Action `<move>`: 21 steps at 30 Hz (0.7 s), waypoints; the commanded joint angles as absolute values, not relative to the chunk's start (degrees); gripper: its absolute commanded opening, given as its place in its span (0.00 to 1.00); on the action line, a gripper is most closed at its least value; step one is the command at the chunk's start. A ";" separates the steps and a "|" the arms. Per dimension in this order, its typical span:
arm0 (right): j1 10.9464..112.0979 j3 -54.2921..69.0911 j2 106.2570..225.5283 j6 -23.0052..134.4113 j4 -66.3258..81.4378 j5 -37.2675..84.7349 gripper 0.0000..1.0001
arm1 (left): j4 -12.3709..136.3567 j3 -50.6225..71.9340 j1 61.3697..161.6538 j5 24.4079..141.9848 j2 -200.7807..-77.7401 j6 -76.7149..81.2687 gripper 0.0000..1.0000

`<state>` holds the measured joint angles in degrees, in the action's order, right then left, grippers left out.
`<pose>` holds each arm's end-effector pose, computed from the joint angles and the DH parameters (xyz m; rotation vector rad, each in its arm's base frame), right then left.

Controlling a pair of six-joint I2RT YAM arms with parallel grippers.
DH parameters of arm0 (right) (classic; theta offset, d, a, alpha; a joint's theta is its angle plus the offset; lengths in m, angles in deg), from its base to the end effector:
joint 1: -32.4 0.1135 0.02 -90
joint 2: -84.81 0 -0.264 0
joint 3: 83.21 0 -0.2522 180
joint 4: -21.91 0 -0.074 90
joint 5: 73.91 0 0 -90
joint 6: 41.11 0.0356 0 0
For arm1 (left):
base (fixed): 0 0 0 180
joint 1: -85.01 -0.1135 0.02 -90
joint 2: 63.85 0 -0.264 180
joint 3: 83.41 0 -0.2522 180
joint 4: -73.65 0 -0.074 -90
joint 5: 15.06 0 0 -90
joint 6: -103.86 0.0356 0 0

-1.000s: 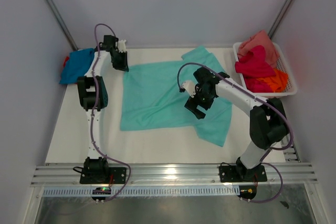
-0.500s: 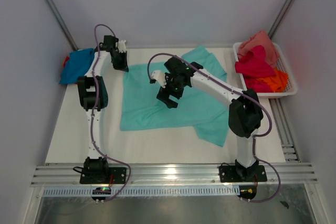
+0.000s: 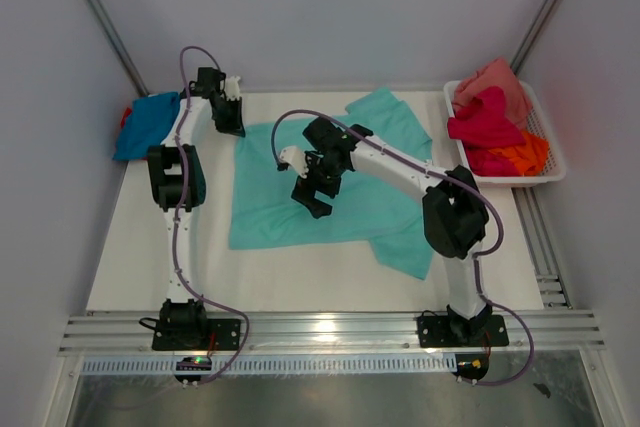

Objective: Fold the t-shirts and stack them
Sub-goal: Flatten the tshirt out

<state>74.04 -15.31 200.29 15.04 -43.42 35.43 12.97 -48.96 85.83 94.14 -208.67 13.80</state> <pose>0.3093 0.2908 0.2367 -1.7543 2.1222 0.5030 0.5416 -0.0195 0.1757 0.1346 2.5861 -0.4429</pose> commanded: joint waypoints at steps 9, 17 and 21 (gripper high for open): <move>79.23 -27.70 209.96 20.50 -39.57 35.69 0.99 | 15.15 -50.59 85.72 97.61 -208.61 12.10 0.00; 84.07 -25.61 209.27 22.78 -37.91 34.29 0.99 | 15.33 -50.51 85.80 98.31 -208.61 12.98 0.00; 85.22 -22.00 208.56 25.14 -34.49 30.96 0.99 | 16.38 -50.07 85.80 99.45 -208.70 11.84 0.00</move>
<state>85.06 -23.75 210.54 21.97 -38.13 33.94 13.67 -48.96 85.83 97.09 -208.67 12.73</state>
